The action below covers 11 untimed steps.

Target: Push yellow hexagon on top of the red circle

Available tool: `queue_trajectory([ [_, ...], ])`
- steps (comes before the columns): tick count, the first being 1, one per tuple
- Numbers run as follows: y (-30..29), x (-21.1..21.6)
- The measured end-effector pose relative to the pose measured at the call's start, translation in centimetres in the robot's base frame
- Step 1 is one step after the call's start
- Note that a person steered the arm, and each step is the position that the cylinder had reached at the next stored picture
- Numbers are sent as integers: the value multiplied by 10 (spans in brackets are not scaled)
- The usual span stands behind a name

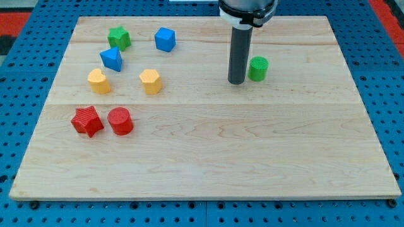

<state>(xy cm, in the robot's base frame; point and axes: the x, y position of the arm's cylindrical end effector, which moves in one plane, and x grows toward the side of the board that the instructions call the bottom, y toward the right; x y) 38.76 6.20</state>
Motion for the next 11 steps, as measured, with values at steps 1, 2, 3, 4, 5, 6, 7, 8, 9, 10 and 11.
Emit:
queue_trajectory([
  [1, 0, 0],
  [2, 0, 0],
  [3, -23, -9],
  [4, -78, -18],
  [5, -105, -9],
  [6, -130, -1],
  [7, -173, 0],
  [8, -167, 8],
  [9, -144, 43],
  [10, -213, 53],
  [11, -243, 52],
])
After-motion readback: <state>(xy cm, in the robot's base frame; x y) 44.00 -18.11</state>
